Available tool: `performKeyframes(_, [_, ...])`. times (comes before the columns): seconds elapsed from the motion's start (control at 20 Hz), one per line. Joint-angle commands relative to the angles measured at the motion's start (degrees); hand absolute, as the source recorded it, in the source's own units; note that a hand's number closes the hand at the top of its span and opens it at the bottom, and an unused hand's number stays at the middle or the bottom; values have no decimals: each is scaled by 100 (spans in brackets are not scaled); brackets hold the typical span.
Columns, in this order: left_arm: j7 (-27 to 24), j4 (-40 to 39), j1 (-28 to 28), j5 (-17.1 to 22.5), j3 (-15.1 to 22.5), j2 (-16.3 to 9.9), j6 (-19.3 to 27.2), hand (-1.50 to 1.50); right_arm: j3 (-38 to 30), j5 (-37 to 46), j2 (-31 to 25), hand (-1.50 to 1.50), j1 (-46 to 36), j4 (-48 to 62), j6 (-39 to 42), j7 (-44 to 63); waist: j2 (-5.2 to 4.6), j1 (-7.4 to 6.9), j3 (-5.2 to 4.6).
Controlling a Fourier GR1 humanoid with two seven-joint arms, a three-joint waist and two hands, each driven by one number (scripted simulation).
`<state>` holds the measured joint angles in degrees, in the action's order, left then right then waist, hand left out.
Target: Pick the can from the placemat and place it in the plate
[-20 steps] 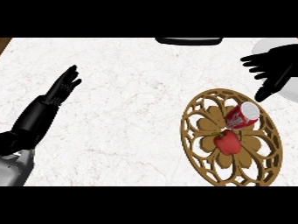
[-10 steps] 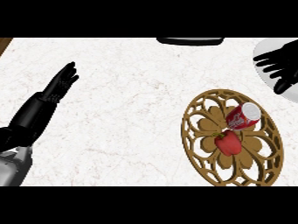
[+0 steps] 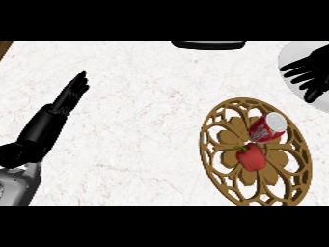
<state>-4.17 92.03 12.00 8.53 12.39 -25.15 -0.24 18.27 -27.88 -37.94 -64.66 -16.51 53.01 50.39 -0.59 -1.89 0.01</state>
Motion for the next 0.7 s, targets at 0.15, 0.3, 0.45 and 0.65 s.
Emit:
performKeyframes(0.15, [-16, -81, -16, -49, -168, 6, -172, 0, 9, 145, 135, -150, -73, 446, 798, 337, 15, 62, 0])
performKeyframes(0.3, [164, 90, -46, -29, -229, 37, -157, 0, 131, 363, 381, -150, 165, 409, 780, -44, 19, 46, 2])
performKeyframes(0.45, [-12, 220, -403, -70, -275, 40, -213, 0, 157, 407, 592, -150, 229, 329, 767, 40, 49, 100, -2])
performKeyframes(0.65, [-301, 79, -541, -291, -235, 156, -222, 0, 105, 454, 550, -150, 225, 548, 1079, 21, 35, 87, -2])
